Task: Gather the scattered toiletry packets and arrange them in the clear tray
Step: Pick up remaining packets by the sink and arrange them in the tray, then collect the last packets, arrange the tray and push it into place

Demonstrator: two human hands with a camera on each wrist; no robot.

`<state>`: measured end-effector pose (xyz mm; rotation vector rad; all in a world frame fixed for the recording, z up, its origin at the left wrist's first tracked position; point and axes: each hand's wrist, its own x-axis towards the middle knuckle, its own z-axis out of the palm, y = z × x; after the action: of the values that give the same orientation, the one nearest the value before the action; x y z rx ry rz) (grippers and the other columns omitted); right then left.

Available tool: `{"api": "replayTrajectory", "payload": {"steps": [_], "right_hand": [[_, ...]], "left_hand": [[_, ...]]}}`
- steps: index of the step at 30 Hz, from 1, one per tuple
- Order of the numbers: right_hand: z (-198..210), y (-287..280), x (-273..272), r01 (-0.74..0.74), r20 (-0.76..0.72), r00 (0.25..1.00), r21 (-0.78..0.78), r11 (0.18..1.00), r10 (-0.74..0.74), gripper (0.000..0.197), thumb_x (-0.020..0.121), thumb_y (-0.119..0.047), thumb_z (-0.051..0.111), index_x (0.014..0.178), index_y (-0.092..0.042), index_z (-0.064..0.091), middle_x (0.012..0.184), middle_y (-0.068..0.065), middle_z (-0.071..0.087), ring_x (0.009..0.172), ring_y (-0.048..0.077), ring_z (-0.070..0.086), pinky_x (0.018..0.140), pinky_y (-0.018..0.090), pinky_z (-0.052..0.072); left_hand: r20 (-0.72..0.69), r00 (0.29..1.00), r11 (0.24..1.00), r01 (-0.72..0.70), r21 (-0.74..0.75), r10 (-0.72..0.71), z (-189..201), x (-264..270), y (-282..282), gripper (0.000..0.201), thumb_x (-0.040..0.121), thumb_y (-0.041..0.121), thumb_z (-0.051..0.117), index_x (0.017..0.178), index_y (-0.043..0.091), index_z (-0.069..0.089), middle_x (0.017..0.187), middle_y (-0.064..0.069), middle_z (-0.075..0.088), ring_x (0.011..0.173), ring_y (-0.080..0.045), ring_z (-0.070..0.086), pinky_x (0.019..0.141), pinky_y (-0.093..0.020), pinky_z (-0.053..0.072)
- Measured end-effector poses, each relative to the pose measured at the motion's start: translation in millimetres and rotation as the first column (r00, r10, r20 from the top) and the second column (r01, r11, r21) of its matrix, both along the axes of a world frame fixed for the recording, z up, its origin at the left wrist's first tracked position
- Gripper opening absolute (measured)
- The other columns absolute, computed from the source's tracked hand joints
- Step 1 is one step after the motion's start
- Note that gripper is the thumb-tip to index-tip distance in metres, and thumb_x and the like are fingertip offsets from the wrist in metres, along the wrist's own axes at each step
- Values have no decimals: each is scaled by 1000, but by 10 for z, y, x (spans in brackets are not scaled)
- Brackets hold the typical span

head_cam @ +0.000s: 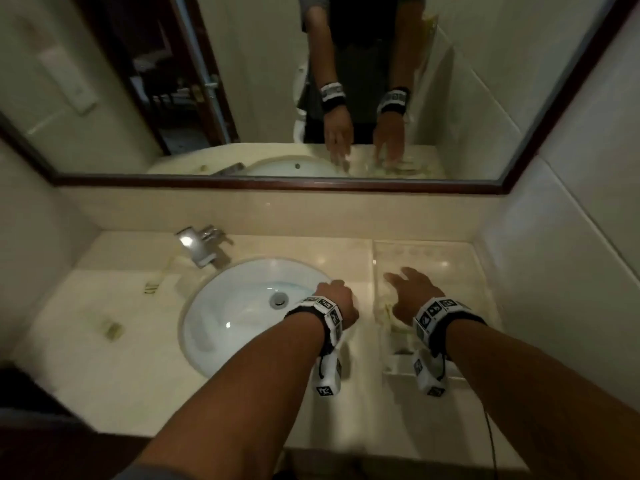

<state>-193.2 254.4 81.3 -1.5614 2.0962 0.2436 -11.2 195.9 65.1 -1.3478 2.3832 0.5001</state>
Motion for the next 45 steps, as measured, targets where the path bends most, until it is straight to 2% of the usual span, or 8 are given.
{"api": "replayTrajectory", "payload": {"steps": [5,10,14,18,22,33,40,45], "right_hand": [[155,-344,701,-118,-9,993,-53,992,118,82,84,-21,59,154,-39,20,167,-1,7,153,23,8,121,45,23],[247,-585,1536,-214,-13,977,-85,973,214,77,86,-23,56,154,-37,23,166,-1,10,152,23,11,121,42,23],[227,-701,2246,-272,-16,962,-101,957,272,74,86,-27,57,153,-37,27,164,0,17,149,24,20,118,42,29],[110,-777,2955,-324,2,945,-124,938,326,62,93,-40,52,152,-38,29,164,0,19,148,24,22,117,43,28],[52,-850,3559,-402,14,914,-90,911,404,68,91,-28,53,153,-36,27,164,1,16,148,25,21,116,43,30],[26,-1239,4324,-554,-12,832,-55,831,554,72,87,-27,61,152,-34,30,157,5,27,140,28,34,111,46,38],[-84,-1696,4608,-636,14,771,-28,771,637,69,87,-24,58,151,-34,32,159,6,24,142,30,33,113,46,37],[-234,-2051,4813,-706,30,708,15,708,706,68,90,-25,58,152,-30,31,156,6,27,140,33,36,111,49,39]], "left_hand": [[-10,981,980,-195,-28,195,176,868,-129,54,94,42,46,139,12,51,141,-14,48,125,-38,48,105,-43,42],[-48,922,922,-386,-18,384,224,1789,-193,49,89,41,52,131,16,58,135,-12,54,120,-36,52,98,-42,48],[-41,893,894,-448,0,448,163,2483,-140,51,89,40,53,134,17,56,140,-9,50,125,-33,50,103,-40,46],[-11,863,863,-505,21,505,77,3160,-98,50,92,37,49,138,16,52,142,-10,48,126,-33,48,103,-41,45],[19,833,832,-553,42,553,45,3719,-91,49,92,40,49,134,16,56,135,-11,53,120,-35,51,98,-43,48],[-28,776,777,-629,26,630,46,4273,-197,42,96,35,52,130,12,60,130,-10,59,111,-31,62,89,-35,52],[20,699,697,-715,49,715,16,4522,-405,45,95,37,51,135,17,55,135,-10,55,113,-32,60,91,-39,54],[46,648,646,-761,59,760,-56,4629,-634,41,96,35,51,133,18,57,134,-8,56,114,-31,59,92,-36,53]]}}
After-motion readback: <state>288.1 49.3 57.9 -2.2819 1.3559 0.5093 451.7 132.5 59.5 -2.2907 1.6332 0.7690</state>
